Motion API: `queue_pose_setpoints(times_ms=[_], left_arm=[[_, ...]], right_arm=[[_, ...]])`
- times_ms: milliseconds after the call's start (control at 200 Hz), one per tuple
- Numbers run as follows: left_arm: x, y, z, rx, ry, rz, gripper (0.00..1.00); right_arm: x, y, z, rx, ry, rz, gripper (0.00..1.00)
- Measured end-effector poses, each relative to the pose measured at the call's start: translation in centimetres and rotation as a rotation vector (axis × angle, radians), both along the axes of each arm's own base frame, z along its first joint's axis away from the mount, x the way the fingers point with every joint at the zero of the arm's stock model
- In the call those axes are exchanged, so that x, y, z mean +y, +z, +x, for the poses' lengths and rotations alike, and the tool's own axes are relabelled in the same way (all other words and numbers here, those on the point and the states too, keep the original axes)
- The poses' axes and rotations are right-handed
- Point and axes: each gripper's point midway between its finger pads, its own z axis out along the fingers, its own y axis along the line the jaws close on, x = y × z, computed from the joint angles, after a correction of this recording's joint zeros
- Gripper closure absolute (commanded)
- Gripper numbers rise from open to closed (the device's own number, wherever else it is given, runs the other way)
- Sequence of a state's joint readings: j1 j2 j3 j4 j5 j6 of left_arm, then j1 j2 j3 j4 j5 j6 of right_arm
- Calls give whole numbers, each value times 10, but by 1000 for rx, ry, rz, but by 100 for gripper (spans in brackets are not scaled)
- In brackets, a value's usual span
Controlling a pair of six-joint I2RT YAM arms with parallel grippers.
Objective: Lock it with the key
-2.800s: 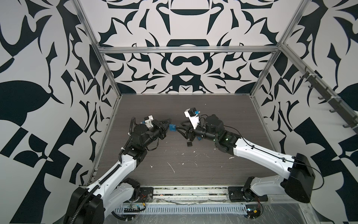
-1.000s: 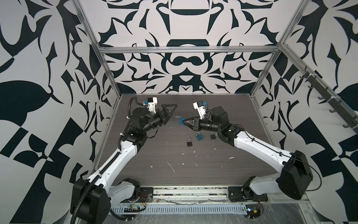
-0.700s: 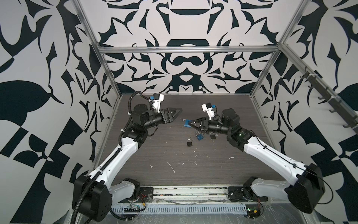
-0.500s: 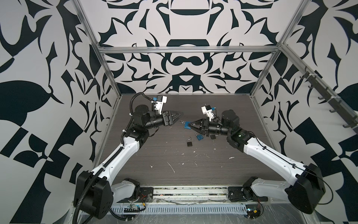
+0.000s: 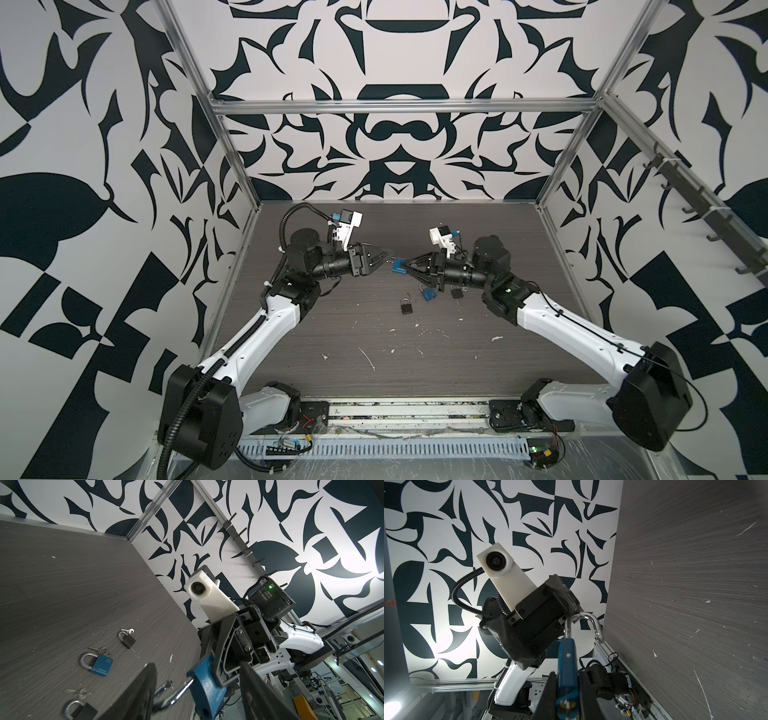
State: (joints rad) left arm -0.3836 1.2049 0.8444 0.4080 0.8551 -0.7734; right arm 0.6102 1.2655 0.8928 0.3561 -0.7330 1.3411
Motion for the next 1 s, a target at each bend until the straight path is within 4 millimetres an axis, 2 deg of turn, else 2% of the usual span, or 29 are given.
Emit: queue_pose_setpoints(times_ms=[305,525,740,840,1000], left_arm=[[1,1,1,6,3,-8,44],[1,-10,0,45,4,-8,53],[1,-10,0,53,6,-11,59],[1,-9,0,58,12,-12,67],[3,-9,2,61,32,-11,73]], right_arm=[[1,5,1,-2,3,22,100],[1,10,1,-19,2,37,100],[0,13,3,-33,-3,47,100],[-1,15,4,-37,-3,50,100],[-3,16,7,-43,-12,54,100]])
